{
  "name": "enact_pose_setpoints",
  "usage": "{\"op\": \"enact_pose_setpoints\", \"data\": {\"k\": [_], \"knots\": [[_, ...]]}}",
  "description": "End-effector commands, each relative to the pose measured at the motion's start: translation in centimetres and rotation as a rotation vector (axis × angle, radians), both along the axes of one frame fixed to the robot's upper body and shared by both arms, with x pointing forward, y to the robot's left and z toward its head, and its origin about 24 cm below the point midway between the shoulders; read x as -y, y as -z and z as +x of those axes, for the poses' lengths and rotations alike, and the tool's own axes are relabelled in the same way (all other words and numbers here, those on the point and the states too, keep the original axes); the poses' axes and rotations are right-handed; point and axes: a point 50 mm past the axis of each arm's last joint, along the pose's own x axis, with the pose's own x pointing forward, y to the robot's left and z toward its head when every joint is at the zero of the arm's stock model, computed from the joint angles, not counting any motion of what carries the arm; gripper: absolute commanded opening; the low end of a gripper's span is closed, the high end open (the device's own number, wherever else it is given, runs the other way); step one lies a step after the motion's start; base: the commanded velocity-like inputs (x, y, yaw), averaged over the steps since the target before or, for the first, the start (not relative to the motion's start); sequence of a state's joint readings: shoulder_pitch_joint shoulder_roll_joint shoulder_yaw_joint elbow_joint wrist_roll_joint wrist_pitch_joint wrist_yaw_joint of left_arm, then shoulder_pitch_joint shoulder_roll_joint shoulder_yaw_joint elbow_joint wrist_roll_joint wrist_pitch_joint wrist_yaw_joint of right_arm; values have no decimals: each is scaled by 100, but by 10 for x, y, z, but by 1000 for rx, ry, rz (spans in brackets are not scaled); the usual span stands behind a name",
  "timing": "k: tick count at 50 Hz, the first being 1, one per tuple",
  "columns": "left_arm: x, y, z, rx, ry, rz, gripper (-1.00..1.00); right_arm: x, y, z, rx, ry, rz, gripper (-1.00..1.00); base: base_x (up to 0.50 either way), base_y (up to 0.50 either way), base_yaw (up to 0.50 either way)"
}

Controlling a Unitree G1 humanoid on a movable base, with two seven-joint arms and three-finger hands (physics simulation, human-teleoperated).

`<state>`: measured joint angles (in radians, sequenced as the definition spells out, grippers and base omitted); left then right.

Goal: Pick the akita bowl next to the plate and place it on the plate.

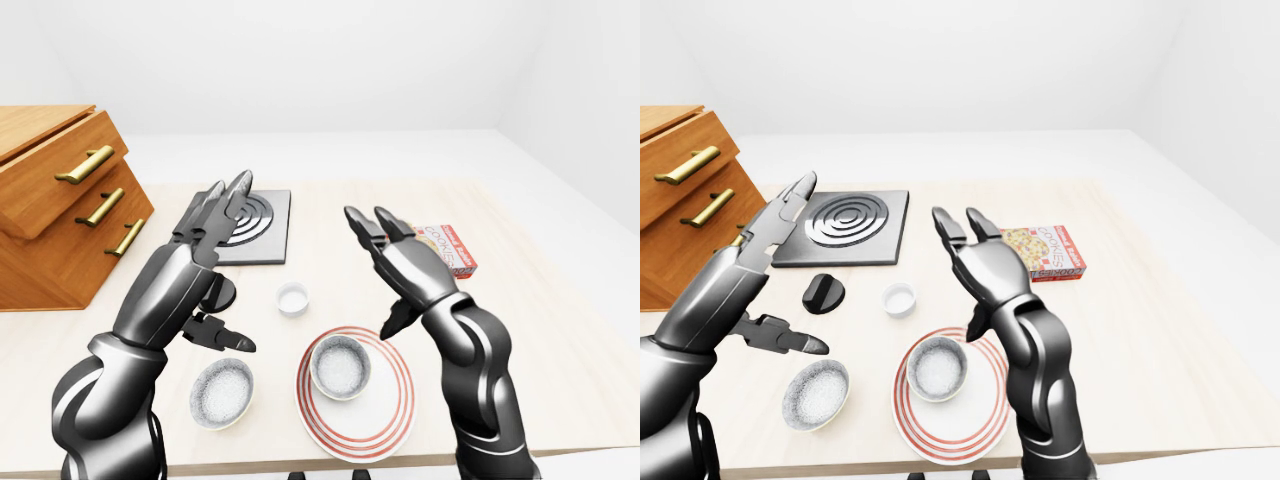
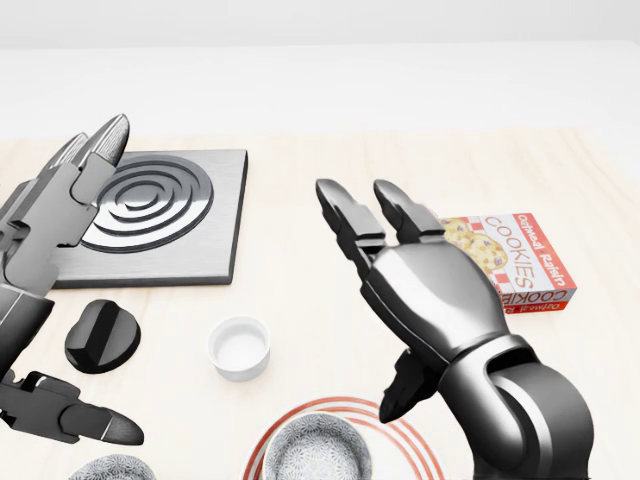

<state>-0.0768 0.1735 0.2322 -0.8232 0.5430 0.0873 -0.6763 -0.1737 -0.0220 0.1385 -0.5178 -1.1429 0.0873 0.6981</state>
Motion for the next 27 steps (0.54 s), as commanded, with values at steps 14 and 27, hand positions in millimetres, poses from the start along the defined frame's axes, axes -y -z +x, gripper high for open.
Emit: {"op": "enact_pose_setpoints", "data": {"k": [14, 27], "knots": [[0, 2, 0, -7, -5, -2, 100, 59, -135, -55, 597, -87, -281, 100, 0, 0, 0], [0, 2, 0, -9, -7, 0, 100, 139, -137, -68, 543, 72, 91, 100, 0, 0, 0]]}}
